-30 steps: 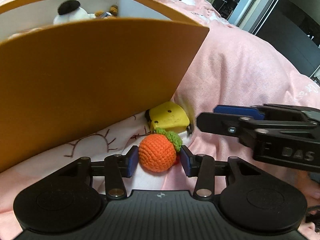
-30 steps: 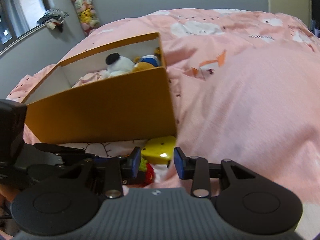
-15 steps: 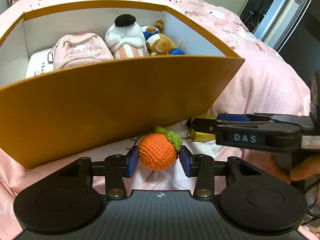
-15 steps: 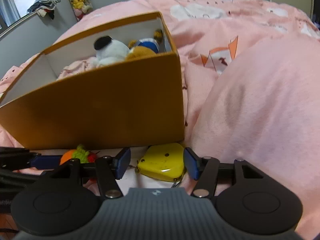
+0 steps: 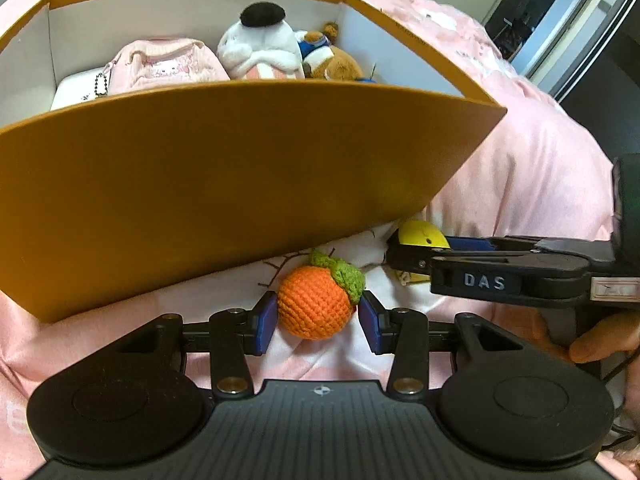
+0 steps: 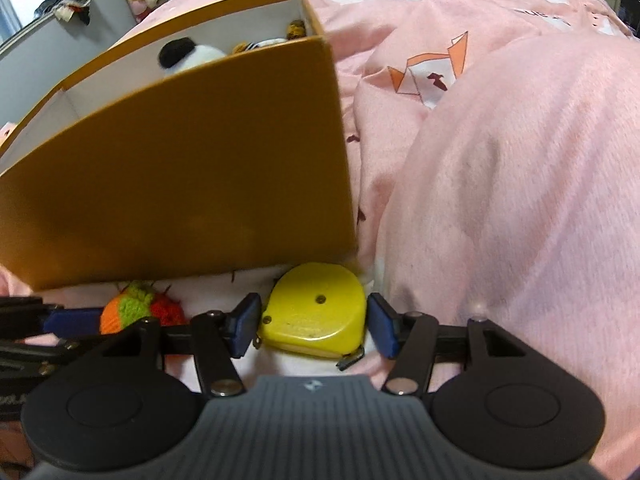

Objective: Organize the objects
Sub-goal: 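Grasp the orange crocheted fruit with the left tool while the right tool grasps the yellow tape measure, then lower the orange fruit and yellow tape measure into the orange box with both tools, then open both tools and lift them away from the orange box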

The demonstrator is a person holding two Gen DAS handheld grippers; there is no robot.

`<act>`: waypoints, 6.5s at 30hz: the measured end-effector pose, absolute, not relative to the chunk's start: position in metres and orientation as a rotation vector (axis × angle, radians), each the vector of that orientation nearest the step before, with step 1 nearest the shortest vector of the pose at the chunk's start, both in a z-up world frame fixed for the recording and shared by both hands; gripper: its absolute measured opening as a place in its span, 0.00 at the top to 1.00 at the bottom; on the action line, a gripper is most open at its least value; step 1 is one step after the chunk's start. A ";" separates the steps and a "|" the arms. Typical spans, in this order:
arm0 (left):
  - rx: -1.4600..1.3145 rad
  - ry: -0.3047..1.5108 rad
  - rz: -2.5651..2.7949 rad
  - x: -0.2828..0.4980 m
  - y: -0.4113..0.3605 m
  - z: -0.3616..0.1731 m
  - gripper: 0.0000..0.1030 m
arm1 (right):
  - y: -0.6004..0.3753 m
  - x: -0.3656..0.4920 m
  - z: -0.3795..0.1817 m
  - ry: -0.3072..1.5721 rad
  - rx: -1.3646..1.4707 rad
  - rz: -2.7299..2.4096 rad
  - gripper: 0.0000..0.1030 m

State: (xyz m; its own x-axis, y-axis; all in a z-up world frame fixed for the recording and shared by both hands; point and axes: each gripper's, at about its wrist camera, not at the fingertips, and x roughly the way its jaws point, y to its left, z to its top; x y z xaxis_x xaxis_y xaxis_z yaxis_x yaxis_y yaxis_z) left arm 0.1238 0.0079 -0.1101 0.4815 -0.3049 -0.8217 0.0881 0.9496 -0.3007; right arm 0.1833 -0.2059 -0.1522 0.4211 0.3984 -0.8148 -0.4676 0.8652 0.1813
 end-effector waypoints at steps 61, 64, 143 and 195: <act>-0.570 0.951 -0.193 0.199 0.075 -0.047 0.52 | -0.106 0.213 -0.028 0.842 -0.774 0.710 0.66; -0.554 0.977 -0.198 0.203 0.067 -0.051 0.52 | -0.118 0.203 -0.014 0.717 -0.727 0.713 0.66; -0.022 0.349 0.214 0.067 0.016 0.071 0.44 | -0.182 0.094 0.051 0.537 -0.096 0.770 0.13; -0.044 0.621 0.231 0.077 0.021 -0.018 0.35 | -0.175 0.095 -0.038 0.627 -0.120 0.608 0.01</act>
State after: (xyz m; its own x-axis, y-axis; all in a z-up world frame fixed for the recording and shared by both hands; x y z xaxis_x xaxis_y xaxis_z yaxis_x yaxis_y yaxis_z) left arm 0.0768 0.0206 -0.0180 0.7883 0.2011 -0.5815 -0.2273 0.9734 0.0285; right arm 0.0949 -0.1748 -0.0379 0.6425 0.4968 -0.5834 -0.5674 0.8202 0.0736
